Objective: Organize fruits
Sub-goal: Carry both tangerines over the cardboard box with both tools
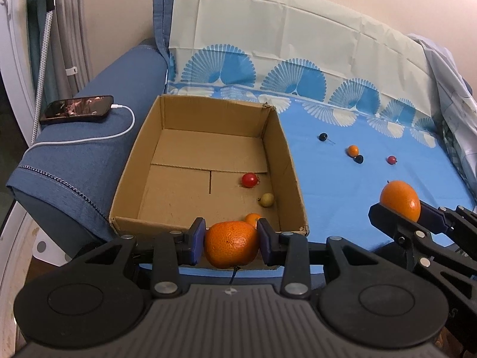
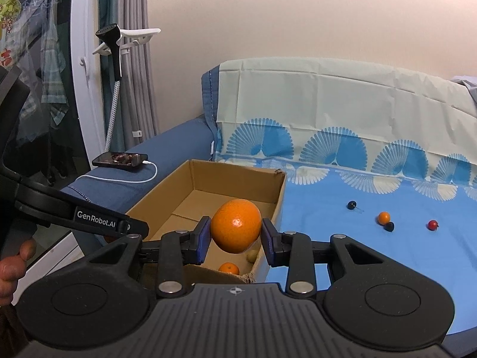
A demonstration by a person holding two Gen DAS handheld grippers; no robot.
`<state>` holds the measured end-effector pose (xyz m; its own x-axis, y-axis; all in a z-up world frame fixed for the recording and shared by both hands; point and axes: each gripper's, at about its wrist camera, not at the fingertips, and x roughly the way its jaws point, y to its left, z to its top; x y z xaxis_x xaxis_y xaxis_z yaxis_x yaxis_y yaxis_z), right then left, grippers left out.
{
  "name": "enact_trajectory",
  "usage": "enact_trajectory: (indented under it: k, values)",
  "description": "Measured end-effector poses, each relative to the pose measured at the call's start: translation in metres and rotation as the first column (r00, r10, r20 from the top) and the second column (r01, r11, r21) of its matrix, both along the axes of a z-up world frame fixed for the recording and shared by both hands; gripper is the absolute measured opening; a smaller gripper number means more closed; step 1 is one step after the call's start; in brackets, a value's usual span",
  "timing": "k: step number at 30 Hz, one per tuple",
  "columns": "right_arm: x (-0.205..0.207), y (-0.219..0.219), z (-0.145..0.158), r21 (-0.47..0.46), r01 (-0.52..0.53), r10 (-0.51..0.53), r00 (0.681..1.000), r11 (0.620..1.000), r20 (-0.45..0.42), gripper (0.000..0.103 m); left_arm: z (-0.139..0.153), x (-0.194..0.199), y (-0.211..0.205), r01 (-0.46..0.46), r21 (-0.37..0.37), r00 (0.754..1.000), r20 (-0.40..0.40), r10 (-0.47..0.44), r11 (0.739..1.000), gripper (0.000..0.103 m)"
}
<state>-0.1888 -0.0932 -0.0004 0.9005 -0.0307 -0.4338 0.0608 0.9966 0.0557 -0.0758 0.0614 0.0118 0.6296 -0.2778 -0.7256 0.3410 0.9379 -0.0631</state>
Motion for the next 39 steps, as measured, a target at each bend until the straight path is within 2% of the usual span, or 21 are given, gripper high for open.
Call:
enact_trajectory:
  k: [18,26,31,39]
  values:
    - [0.026,0.003,-0.008,-0.030,-0.029,0.028,0.998,0.999,-0.057,0.037,-0.009,0.031,0.019,-0.075,-0.021,0.997,-0.030,0.075,0.997,0.042]
    - [0.066,0.011,-0.019,-0.014,-0.055,0.053,0.993,0.998,-0.102,0.037,-0.018,0.070,0.026,-0.114,-0.016,0.993,-0.030,0.113,0.993,0.042]
    - [0.099,0.017,-0.035,-0.006,-0.073,0.071,0.986,0.997,-0.150,0.037,-0.031,0.103,0.029,-0.142,-0.007,0.988,-0.060,0.141,0.990,0.042]
    - [0.148,0.024,-0.064,0.005,-0.112,0.110,0.969,0.994,-0.222,0.037,-0.063,0.144,0.022,-0.147,0.055,0.983,-0.106,0.152,0.988,0.042]
